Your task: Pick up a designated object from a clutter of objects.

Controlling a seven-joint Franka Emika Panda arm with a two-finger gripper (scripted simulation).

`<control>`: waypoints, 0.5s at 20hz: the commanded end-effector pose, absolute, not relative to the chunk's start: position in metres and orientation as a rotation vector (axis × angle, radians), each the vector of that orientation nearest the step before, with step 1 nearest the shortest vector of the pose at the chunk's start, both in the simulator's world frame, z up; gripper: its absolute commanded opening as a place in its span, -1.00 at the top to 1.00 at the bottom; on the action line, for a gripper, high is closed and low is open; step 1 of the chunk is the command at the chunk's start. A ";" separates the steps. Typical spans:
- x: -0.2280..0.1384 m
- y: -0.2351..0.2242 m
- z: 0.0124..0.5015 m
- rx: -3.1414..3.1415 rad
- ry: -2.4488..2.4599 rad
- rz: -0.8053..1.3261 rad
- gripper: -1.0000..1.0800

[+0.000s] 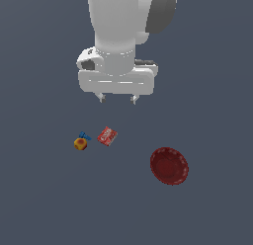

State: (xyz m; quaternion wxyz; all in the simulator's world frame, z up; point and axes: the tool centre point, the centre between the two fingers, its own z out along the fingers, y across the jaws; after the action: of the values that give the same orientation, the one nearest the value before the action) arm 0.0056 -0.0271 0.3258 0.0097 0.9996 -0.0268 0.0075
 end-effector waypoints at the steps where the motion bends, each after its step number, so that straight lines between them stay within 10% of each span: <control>1: 0.006 -0.027 0.326 3.121 -0.084 0.023 -0.92; 10: 0.002 -0.020 0.334 3.121 -0.001 0.024 -0.92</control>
State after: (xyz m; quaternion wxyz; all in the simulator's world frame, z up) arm 0.0031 -0.0213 0.3319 0.0102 0.9999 -0.0057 0.0076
